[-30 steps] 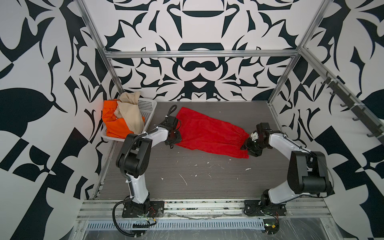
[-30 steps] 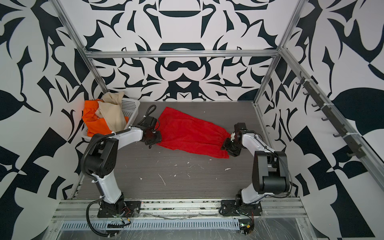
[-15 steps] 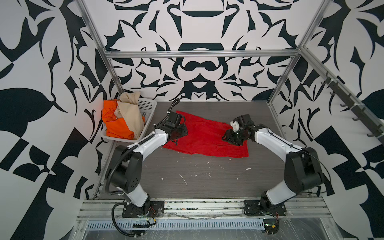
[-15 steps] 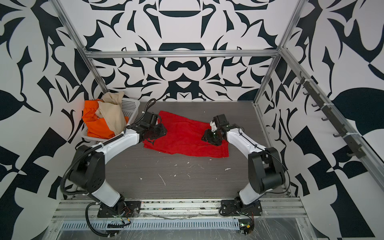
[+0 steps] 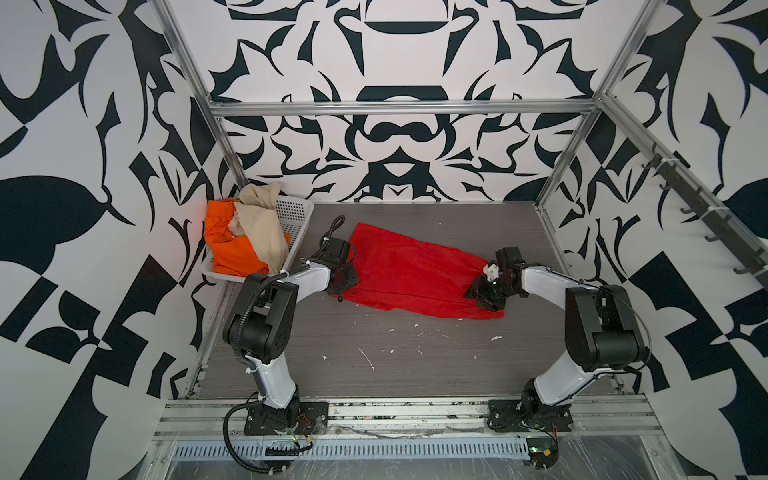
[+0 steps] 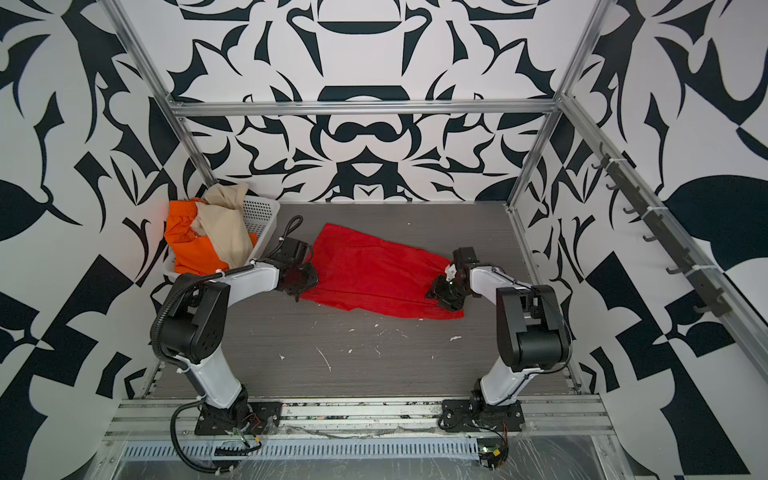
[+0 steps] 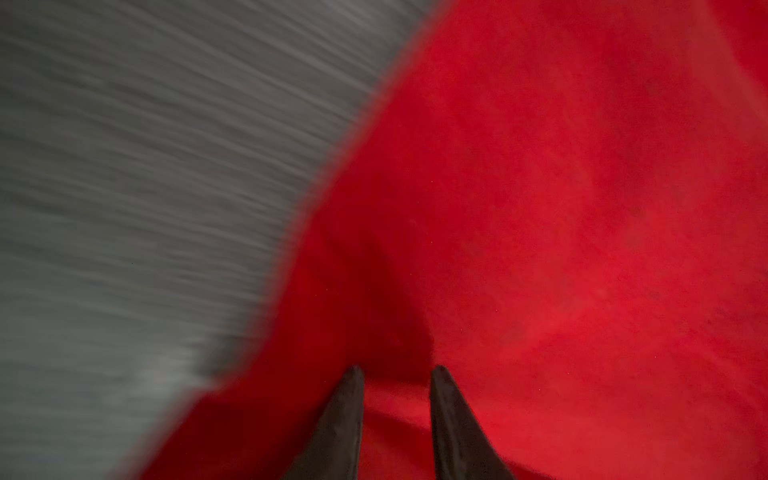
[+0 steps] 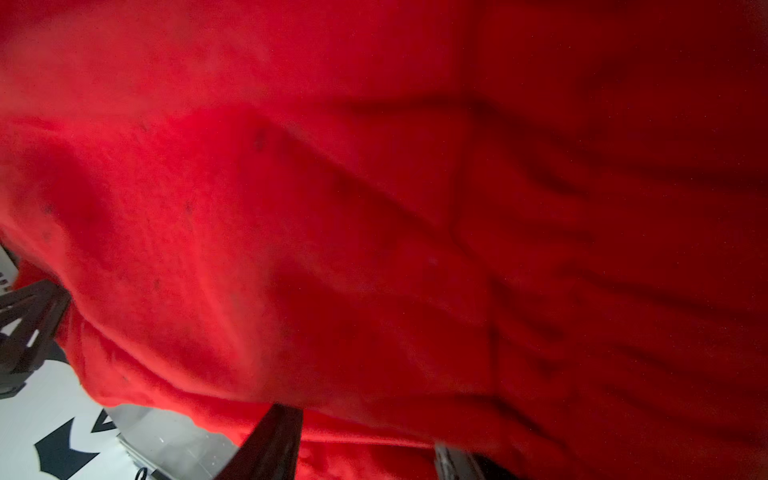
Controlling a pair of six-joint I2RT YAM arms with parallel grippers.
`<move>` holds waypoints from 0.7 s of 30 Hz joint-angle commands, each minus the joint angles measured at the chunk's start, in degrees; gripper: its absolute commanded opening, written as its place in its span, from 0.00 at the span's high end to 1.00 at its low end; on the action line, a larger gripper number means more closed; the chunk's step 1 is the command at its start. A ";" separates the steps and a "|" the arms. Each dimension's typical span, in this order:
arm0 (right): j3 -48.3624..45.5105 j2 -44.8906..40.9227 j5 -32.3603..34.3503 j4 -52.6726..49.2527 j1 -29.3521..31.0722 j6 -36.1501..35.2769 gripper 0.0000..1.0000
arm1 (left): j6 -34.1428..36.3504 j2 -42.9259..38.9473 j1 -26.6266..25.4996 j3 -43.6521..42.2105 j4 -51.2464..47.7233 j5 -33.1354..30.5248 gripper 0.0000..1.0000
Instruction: Fold and stack the shorts
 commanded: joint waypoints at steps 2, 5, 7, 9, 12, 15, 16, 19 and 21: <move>-2.60 -4.11 1.42 -5.51 -1.43 -3.65 0.46 | -0.81 -1.08 1.38 -5.50 -4.22 -1.29 0.68; -2.34 -10.89 -2.78 -4.05 -1.46 -2.44 0.46 | 0.14 -5.49 1.24 -5.41 -4.92 0.12 0.61; 0.20 -15.28 -1.66 -6.37 -2.40 -2.94 0.45 | 0.91 -9.95 0.65 -4.57 -5.09 1.41 0.53; 2.43 -17.19 -0.35 -8.09 -4.35 -3.58 0.45 | 2.26 -13.90 -0.67 -3.44 -5.03 2.14 0.50; 6.09 -15.64 3.77 -10.40 -5.03 -4.01 0.46 | 6.97 -16.98 -3.12 -2.36 -0.41 7.50 0.49; 7.07 -11.72 1.13 -3.52 -1.70 1.48 0.46 | 9.34 -12.52 -5.85 1.49 3.43 10.67 0.50; 7.40 -10.39 1.69 -0.56 0.37 2.88 0.47 | 10.38 -9.51 -6.72 4.40 2.22 11.09 0.50; 10.76 -5.11 4.73 1.71 4.65 3.46 0.47 | 11.37 -0.79 -8.68 12.43 -3.35 10.87 0.52; 12.33 -1.46 4.78 3.33 5.33 3.50 0.47 | 10.91 3.06 -9.60 14.17 -3.88 9.44 0.53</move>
